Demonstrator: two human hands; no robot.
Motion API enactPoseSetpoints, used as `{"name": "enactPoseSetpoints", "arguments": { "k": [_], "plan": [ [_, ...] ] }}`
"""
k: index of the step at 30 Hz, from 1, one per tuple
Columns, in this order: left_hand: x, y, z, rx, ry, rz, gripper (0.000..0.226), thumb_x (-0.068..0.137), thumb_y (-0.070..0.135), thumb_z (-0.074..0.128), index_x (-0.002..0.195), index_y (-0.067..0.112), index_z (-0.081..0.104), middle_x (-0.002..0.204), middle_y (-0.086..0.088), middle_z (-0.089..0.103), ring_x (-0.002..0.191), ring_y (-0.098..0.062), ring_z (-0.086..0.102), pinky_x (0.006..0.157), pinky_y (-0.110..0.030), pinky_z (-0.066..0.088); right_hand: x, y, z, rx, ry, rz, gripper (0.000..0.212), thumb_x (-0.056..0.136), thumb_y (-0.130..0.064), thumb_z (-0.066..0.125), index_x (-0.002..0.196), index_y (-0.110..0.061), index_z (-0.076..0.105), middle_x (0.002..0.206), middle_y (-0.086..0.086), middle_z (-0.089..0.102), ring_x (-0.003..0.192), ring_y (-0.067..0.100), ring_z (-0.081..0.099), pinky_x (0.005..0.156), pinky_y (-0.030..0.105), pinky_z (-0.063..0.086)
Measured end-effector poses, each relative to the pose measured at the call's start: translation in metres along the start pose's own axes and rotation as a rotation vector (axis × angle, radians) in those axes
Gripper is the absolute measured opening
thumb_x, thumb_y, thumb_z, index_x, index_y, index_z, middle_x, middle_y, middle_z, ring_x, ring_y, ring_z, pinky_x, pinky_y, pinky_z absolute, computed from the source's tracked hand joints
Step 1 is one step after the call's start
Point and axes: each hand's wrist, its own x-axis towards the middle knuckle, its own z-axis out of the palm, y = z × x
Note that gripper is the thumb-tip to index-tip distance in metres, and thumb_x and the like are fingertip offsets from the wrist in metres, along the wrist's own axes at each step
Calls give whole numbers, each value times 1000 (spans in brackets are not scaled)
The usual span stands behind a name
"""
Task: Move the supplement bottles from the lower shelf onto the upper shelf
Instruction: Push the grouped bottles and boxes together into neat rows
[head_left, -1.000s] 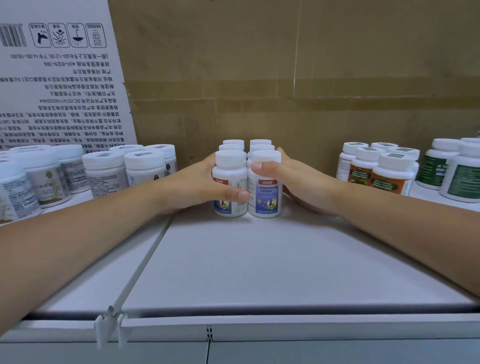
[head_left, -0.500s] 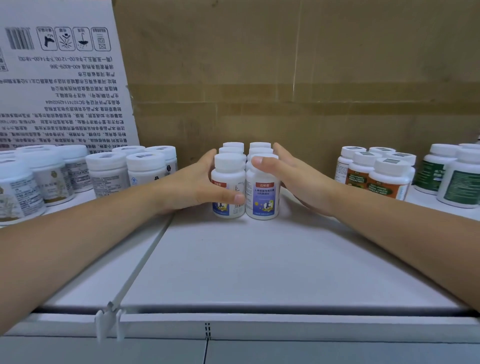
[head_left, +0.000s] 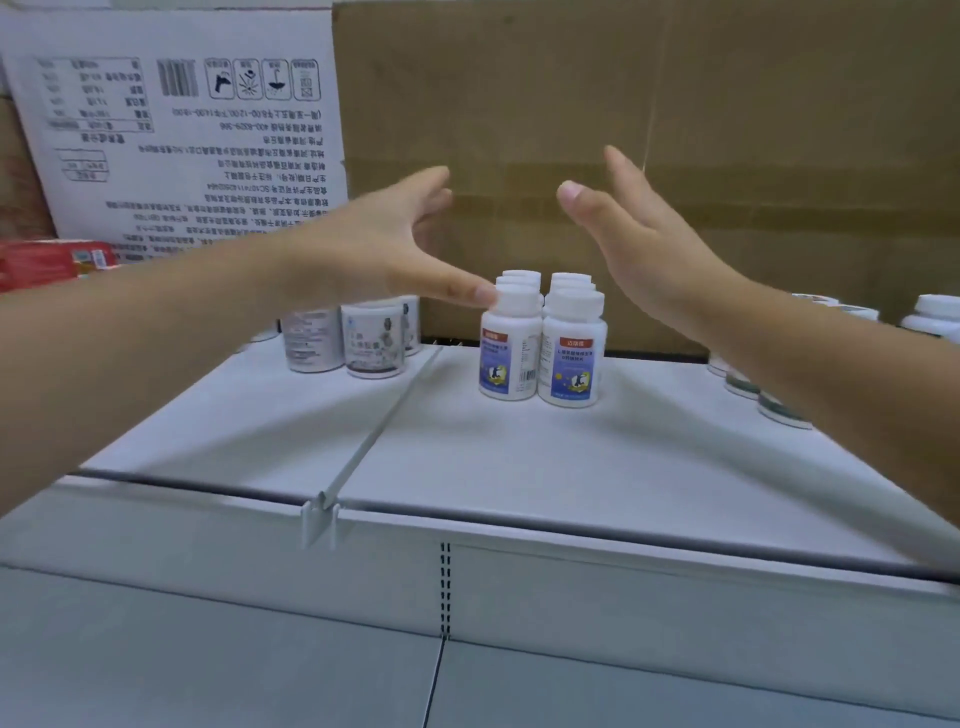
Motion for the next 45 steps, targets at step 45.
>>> {"name": "enactPoseSetpoints", "arguments": {
  "k": [45],
  "plan": [
    [18, -199, -29, -499, -184, -4, 112, 53, 37, 98, 144, 26, 34, 134, 0, 62, 123, -21, 60, 106, -44, 44, 62, -7, 197, 425, -47, 394, 113, 54, -79, 62, 148, -28, 26, 140, -3, 50, 122, 18, 55, 108, 44, 41]
  ]
}}
